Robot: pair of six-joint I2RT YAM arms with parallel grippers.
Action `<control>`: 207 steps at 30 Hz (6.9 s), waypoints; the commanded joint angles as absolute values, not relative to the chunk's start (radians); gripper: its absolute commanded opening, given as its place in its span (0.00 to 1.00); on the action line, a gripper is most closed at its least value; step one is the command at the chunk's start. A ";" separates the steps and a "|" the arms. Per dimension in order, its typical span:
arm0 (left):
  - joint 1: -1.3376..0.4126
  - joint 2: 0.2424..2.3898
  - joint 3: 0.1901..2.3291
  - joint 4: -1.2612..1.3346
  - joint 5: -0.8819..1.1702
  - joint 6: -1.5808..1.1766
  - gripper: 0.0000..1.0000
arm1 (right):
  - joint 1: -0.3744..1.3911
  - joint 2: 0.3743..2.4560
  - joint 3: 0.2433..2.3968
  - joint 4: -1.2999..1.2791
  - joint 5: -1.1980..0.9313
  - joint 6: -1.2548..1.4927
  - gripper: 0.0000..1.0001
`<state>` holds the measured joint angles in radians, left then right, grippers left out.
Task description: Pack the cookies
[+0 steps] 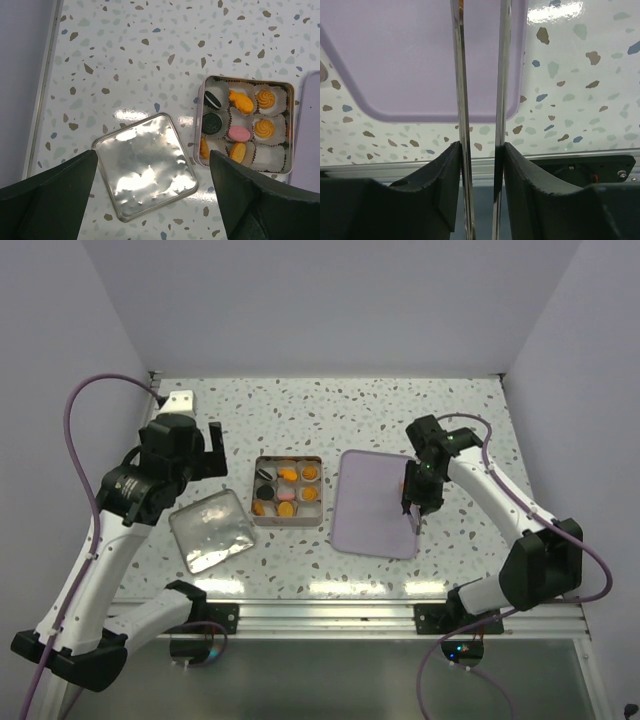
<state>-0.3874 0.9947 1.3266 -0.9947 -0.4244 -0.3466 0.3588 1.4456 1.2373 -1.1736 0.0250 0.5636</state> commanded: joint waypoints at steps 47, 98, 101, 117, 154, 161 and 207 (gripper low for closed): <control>-0.394 0.999 1.339 -0.985 -0.434 -0.360 1.00 | 0.816 1.591 1.548 -1.057 -0.196 0.703 0.29; -0.379 1.012 1.335 -0.996 -0.411 -0.397 1.00 | 0.091 1.877 1.992 -1.141 -0.131 0.452 0.46; -0.379 1.020 1.325 -0.988 -0.413 -0.396 1.00 | 0.081 1.939 2.025 -1.109 -0.083 0.474 0.46; -0.368 1.081 1.304 -0.951 -0.408 -0.416 1.00 | 0.066 2.276 2.072 -0.891 -0.113 0.557 0.45; -0.341 1.137 1.298 -0.925 -0.371 -0.419 1.00 | 0.034 2.484 2.039 -0.598 -0.322 0.897 0.65; -0.339 1.101 1.282 -0.925 -0.362 -0.429 1.00 | 0.040 2.376 1.915 -0.601 -0.275 0.835 0.79; -0.328 1.598 1.097 -0.742 -0.373 -0.604 0.89 | 0.324 1.126 1.285 -0.940 -0.324 0.460 0.99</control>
<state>-0.3359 1.5661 1.0676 -0.7918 -0.3534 -0.5472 0.3252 1.1545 1.2629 -0.8936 -0.2996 0.5117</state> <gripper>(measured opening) 0.900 0.986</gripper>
